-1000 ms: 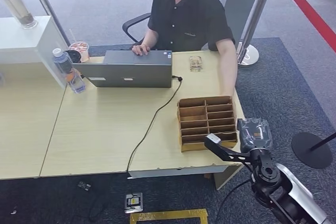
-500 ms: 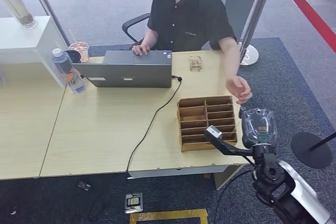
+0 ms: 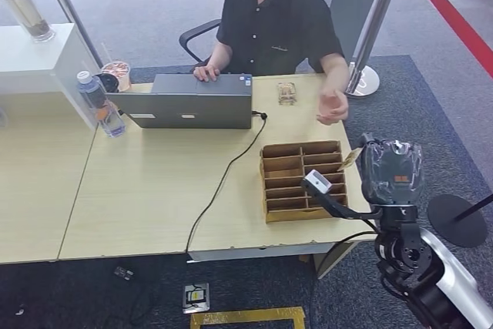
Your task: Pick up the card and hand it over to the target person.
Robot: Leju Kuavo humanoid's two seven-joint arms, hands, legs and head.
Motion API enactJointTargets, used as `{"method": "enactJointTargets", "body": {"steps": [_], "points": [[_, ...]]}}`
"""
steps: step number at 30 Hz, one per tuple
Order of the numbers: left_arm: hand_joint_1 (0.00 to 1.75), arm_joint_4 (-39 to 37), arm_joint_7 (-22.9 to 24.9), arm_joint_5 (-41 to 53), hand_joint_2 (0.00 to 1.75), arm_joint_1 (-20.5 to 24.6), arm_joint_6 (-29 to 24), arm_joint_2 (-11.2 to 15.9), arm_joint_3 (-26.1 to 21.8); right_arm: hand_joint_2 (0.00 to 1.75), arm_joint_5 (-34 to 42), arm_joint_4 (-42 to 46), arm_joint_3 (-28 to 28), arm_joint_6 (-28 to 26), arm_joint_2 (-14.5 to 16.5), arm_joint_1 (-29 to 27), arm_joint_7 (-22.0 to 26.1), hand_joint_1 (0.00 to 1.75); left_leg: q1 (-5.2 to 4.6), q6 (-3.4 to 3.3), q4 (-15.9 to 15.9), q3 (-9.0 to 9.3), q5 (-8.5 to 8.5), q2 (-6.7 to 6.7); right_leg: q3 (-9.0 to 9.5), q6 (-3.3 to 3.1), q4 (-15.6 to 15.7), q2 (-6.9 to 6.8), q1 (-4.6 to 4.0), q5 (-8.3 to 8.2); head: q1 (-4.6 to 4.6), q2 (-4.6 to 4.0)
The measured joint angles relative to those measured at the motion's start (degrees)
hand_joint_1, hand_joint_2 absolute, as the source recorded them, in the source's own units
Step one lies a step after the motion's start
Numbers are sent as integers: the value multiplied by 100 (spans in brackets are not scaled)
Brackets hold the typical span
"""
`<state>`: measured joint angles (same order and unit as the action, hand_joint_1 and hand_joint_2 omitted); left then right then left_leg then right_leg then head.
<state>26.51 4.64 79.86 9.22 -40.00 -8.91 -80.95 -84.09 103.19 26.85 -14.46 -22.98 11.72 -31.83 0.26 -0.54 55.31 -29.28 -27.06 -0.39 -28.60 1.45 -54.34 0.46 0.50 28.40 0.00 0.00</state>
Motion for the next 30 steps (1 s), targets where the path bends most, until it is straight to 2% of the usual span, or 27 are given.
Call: {"method": "enactJointTargets", "body": {"steps": [3, 8, 12, 20, 26, 30], "points": [[0, -44, -46, 23, 175, -6, 0, -9, 33, 175, -17, -357, 107, -308, 117, 215, 109, 175, 1, -1, -1, 5, -3, 4, 5, 1, 2, 6, -1, 1, 0, 0], [0, -134, -225, 44, 175, -25, 0, -7, 163, 175, 217, -1729, 352, -1311, 451, 990, 450, 175, 2, 0, -8, 11, 0, 23, 7, 0, 7, 24, -2, -8, 0, 0], [0, -130, -286, 36, 175, -36, 0, -7, 232, 175, 277, -2749, 583, -1623, 723, 1616, 628, 175, 4, 1, -12, 16, 3, 33, 10, -1, 12, 35, -4, -14, 0, 0], [0, -103, -364, 24, 175, -40, 0, 17, 236, 175, 551, -4814, 1049, -1728, 1295, 2741, 754, 175, 6, 3, -11, 16, 4, 29, 14, -3, 7, 32, -6, -12, 0, 0], [0, -128, -391, 22, 175, -33, 0, 33, 201, 175, 779, -5900, 1175, -1706, 1598, 3241, 760, 175, 6, 2, -12, 14, 3, 25, 14, -3, 4, 31, -5, -10, 0, 0], [0, -91, -389, 82, 175, -22, 0, 2, 142, 175, 852, -6321, 1249, -1589, 1653, 3464, 730, 175, 4, 2, -8, 7, 4, 14, 9, -3, -1, 23, -4, -8, 0, 0]]}}
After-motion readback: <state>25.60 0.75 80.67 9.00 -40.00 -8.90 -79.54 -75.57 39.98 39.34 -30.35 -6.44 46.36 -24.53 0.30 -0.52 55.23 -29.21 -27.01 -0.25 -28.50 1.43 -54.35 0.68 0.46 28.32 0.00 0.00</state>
